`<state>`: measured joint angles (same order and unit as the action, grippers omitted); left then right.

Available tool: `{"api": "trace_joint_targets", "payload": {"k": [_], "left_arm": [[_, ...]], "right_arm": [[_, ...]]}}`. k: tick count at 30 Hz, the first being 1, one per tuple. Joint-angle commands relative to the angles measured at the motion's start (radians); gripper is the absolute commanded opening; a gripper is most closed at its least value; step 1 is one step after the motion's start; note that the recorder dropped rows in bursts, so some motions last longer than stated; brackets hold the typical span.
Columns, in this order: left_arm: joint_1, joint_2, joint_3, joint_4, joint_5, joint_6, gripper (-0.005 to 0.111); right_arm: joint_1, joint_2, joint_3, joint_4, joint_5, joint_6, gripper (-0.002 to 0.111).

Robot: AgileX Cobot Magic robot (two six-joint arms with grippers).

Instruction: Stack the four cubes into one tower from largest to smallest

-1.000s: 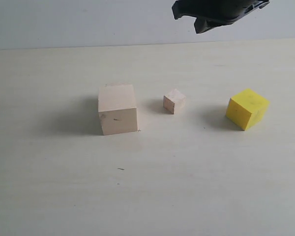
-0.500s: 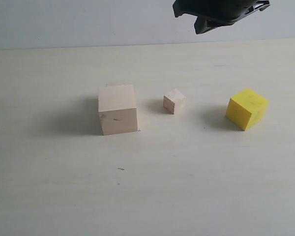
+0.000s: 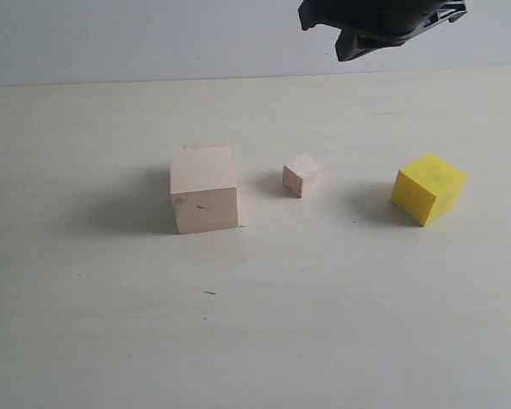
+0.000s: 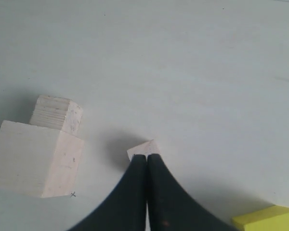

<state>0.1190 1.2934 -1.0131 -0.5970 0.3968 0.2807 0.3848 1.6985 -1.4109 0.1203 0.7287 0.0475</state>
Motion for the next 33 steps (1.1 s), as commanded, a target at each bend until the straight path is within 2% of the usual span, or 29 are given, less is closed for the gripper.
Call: {"api": "trace_joint_targets", "payload": {"k": [1, 4, 7, 10, 14, 20, 28, 33], "left_arm": [[-0.004, 0.025, -0.011, -0.095, -0.119, 0.008, 0.0], [-0.004, 0.068, -0.04, -0.118, -0.065, 0.043, 0.0], [-0.018, 0.146, -0.107, -0.213, 0.059, 0.139, 0.0], [-0.052, 0.26, -0.216, -0.312, 0.242, 0.267, 0.0], [-0.104, 0.446, -0.381, -0.341, 0.442, 0.287, 0.0], [-0.179, 0.678, -0.603, -0.33, 0.619, 0.287, 0.0], [-0.266, 0.876, -0.771, -0.33, 0.728, 0.287, 0.0], [-0.291, 0.941, -0.828, -0.331, 0.734, 0.287, 0.0]], "right_arm": [[-0.002, -0.01, -0.001, -0.004, 0.028, 0.005, 0.0], [-0.002, -0.01, -0.001, -0.022, 0.038, 0.005, 0.0], [-0.002, -0.008, -0.001, -0.062, 0.036, 0.011, 0.0], [-0.002, -0.008, -0.001, -0.084, 0.033, 0.032, 0.0], [-0.002, -0.008, -0.001, -0.086, 0.04, 0.032, 0.0], [-0.002, -0.008, -0.001, -0.103, 0.063, 0.032, 0.0], [-0.002, -0.008, -0.001, -0.103, 0.07, 0.032, 0.0], [-0.002, -0.008, -0.001, -0.103, 0.07, 0.032, 0.0]]}}
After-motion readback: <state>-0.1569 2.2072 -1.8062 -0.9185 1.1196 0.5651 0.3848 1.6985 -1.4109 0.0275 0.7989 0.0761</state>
